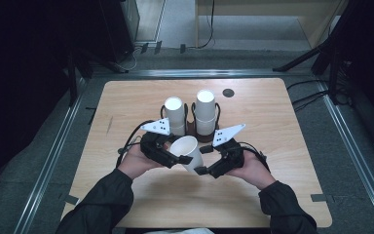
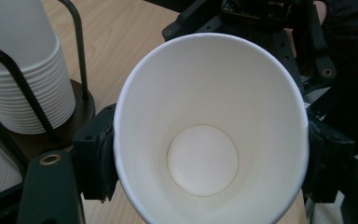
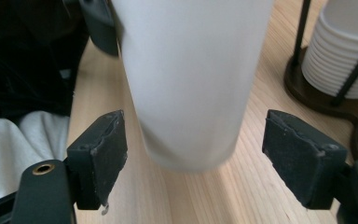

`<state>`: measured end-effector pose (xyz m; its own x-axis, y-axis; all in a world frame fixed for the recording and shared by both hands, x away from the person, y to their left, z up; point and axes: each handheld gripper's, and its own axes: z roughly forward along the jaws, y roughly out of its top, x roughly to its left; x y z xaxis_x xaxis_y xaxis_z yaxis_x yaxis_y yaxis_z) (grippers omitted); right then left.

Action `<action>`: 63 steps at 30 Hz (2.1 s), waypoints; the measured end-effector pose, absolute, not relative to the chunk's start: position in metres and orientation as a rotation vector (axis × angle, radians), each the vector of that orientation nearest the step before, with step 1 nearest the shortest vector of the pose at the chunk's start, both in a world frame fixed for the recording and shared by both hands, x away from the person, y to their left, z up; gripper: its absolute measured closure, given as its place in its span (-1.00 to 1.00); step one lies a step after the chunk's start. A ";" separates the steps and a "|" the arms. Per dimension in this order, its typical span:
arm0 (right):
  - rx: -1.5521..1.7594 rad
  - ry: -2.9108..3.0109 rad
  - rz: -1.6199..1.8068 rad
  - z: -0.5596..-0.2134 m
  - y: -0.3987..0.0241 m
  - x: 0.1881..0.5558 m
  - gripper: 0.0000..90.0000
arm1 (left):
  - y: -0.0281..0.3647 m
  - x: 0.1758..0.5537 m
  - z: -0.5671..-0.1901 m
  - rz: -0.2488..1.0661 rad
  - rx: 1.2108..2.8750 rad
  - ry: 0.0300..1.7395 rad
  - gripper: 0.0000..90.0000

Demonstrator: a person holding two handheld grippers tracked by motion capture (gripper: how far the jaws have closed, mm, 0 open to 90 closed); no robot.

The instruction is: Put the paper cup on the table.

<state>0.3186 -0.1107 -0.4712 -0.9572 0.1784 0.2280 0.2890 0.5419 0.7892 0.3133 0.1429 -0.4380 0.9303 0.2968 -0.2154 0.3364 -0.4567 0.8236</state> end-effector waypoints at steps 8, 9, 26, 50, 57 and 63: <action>-0.454 -2.707 -1.367 -0.472 -0.117 0.318 -0.51 | 0.150 0.316 -0.439 -0.017 2.122 0.473 -0.49; -0.475 -2.714 -1.377 -0.472 -0.118 0.318 -0.51 | 0.151 0.316 -0.439 -0.013 2.122 0.476 -0.49; -0.682 -2.799 -1.350 -0.476 -0.135 0.330 -0.52 | 0.171 0.315 -0.440 0.062 2.137 0.568 -0.50; -0.682 -2.867 -1.376 -0.478 -0.150 0.345 -0.51 | 0.215 0.317 -0.438 0.151 2.102 0.689 -0.50; -0.658 -2.882 -1.374 -0.480 -0.150 0.344 -0.51 | 0.228 0.323 -0.440 0.155 2.089 0.718 -0.50; -0.645 -2.899 -1.369 -0.479 -0.148 0.341 -0.48 | 0.236 0.327 -0.441 0.156 2.090 0.720 -0.50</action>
